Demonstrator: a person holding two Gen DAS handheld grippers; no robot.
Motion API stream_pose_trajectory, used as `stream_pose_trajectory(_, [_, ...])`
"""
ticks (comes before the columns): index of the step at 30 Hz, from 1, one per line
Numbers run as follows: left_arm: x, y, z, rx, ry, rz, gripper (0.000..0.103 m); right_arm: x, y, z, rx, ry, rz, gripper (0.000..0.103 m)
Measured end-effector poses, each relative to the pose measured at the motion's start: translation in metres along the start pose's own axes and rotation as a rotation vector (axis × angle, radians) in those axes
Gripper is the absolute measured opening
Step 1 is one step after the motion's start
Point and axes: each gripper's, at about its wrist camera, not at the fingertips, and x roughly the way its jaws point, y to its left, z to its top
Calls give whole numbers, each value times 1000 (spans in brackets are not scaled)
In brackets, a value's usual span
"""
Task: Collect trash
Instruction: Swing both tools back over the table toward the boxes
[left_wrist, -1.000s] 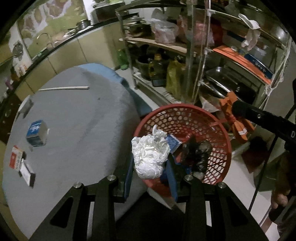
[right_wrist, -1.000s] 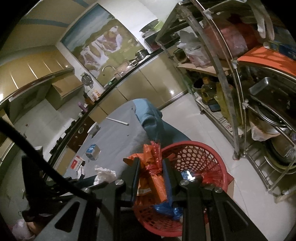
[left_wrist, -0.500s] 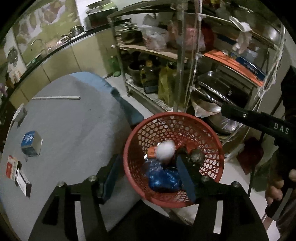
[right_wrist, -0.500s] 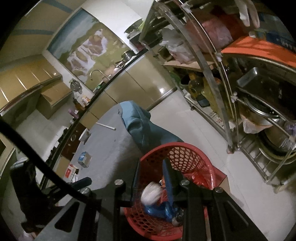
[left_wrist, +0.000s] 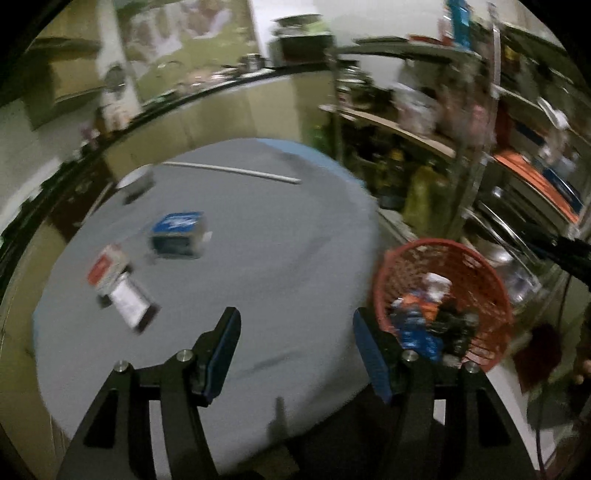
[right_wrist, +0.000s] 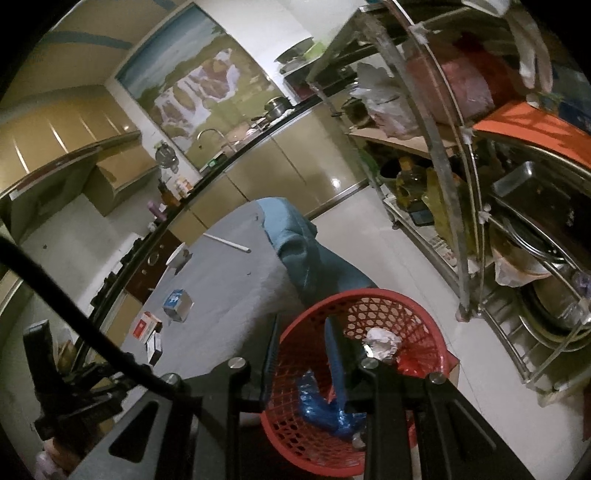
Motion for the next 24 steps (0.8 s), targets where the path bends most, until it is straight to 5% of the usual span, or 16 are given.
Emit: stream_pose_trajectory(24, [-26, 136, -64, -325, 42, 209, 64, 35, 139, -35, -320, 131, 159, 29])
